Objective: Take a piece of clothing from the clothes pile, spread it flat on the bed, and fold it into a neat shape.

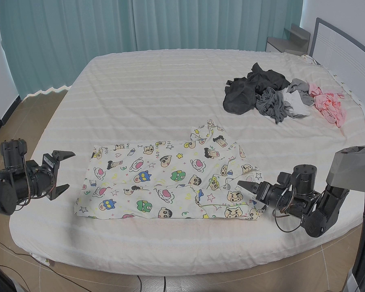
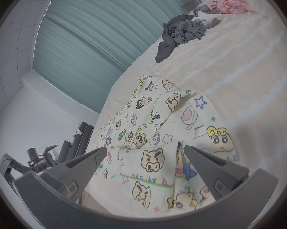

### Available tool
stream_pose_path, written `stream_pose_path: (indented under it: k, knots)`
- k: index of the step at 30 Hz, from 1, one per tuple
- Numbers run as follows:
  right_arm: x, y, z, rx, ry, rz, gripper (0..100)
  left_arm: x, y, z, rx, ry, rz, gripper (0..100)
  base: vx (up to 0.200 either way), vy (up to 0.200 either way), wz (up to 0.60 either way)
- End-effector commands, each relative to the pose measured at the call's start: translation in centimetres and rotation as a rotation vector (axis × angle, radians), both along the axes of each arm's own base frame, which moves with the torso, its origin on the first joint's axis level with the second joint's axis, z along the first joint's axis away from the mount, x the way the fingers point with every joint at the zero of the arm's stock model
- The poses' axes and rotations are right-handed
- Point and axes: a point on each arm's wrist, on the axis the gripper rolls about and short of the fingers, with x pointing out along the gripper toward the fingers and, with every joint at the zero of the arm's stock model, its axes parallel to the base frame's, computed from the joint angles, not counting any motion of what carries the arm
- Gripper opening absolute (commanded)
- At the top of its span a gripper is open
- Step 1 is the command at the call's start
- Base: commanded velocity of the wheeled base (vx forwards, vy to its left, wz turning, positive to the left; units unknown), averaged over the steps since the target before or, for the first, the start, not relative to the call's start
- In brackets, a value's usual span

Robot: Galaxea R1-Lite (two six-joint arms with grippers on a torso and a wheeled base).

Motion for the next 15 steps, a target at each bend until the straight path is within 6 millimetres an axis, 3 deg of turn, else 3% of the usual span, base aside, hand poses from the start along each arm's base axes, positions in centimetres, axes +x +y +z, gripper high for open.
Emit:
stream_pose_path:
  k: [1,9,15]
  knots:
    - [2.3,0.5,-1.1,-0.06,-0.002,0.018,100,-5.7,-1.3,1.9,-0.116,-0.081,-0.024,100,0.0,0.0,0.0]
    - [4.0,0.1,-2.1,-0.112,-0.007,0.043,100,-6.4,-1.4,0.9,-0.12,-0.116,-0.057,100,0.0,0.0,0.0]
    - [5.3,-1.4,-2.7,-0.09,0.024,0.082,100,-6.4,-1.5,0.7,-0.119,-0.111,-0.057,100,0.0,0.0,0.0]
